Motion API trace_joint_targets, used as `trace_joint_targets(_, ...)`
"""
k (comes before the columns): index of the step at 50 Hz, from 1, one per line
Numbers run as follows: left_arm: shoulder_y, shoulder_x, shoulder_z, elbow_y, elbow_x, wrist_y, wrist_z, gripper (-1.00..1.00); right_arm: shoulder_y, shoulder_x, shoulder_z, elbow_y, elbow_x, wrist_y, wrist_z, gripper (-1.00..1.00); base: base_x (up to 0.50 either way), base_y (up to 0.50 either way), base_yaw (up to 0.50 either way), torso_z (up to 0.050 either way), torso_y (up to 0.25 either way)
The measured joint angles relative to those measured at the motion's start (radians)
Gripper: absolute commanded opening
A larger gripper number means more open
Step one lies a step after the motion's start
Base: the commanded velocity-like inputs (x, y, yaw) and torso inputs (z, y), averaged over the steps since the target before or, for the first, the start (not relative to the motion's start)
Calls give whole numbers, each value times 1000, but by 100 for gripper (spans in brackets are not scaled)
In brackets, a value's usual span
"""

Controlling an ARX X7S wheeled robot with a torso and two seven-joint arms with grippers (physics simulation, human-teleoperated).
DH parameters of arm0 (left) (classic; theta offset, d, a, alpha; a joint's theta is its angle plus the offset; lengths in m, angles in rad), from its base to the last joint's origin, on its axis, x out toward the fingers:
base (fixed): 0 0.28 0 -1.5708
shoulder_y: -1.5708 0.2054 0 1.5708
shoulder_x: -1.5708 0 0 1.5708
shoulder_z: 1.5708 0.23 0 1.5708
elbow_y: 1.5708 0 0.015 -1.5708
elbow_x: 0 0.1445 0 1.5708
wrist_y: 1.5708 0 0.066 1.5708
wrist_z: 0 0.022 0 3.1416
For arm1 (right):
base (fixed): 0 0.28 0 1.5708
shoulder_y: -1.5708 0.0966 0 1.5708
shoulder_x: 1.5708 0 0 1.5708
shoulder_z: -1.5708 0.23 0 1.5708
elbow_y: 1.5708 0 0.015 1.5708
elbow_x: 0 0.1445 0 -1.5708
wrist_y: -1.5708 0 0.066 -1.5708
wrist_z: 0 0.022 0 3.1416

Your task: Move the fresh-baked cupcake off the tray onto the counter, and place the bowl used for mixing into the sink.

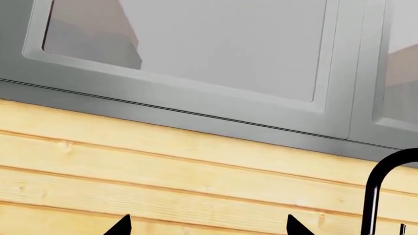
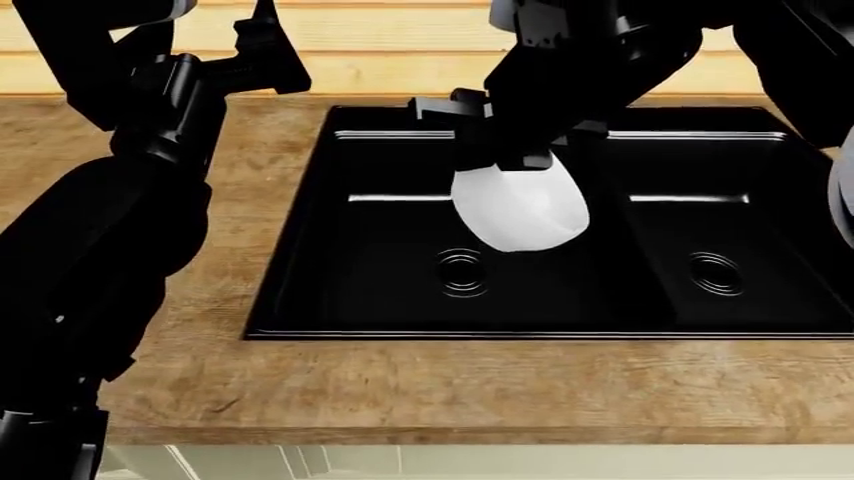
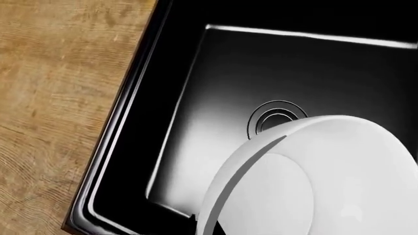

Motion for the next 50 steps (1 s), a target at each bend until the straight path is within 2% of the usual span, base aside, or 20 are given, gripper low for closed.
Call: trace_joint_targets(50, -2, 0, 7, -5, 0, 7, -1, 100, -21, 0, 134, -1, -125, 27, 8, -100, 160, 0, 0, 0, 1)
